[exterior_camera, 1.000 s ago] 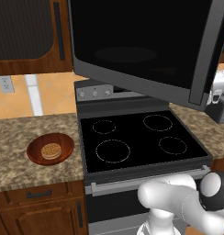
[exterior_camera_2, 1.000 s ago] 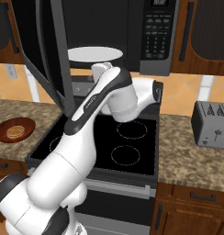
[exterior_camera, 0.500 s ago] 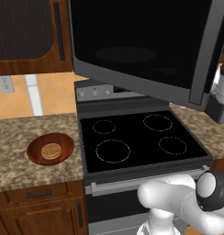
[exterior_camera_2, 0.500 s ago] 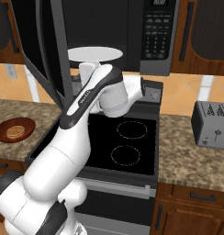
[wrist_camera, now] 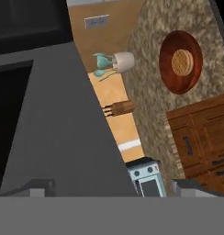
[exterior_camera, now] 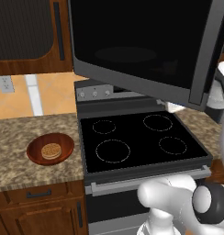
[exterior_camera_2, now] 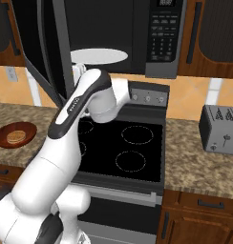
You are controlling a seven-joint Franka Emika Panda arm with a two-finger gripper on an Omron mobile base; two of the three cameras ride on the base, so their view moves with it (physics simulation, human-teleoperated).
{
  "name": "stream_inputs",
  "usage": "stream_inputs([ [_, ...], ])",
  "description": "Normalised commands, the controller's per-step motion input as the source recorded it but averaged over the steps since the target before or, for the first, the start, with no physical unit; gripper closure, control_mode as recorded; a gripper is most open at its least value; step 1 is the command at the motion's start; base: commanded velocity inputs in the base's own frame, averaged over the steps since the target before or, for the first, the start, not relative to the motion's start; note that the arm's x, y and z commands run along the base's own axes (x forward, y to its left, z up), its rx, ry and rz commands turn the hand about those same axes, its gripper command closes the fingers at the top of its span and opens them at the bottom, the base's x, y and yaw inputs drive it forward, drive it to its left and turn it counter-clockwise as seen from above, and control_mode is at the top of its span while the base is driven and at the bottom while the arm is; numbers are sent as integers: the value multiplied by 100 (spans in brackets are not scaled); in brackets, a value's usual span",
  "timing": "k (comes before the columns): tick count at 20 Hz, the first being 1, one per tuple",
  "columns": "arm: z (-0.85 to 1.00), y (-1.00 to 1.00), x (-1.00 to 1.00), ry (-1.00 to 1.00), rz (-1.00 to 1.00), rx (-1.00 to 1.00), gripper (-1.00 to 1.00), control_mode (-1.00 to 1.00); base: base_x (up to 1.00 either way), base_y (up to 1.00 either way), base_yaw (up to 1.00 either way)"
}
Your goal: Open the microwave, place the bowl with waffle inside the microwave, then close the microwave door and turn it on.
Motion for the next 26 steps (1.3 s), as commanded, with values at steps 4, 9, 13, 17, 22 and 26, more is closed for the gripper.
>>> stream_inputs([
  [4,0,74,-26,0,5,5,-100,-100,0,0,0],
  [9,0,79,-10,0,2,3,-100,-100,0,0,0],
  [13,0,80,0,0,0,1,-100,-100,0,0,0],
  [17,0,71,0,0,0,1,-100,-100,0,0,0],
  [22,-1,9,0,0,0,0,-100,-100,0,0,0],
  [26,-32,-94,-31,0,0,0,-100,-100,0,0,0],
])
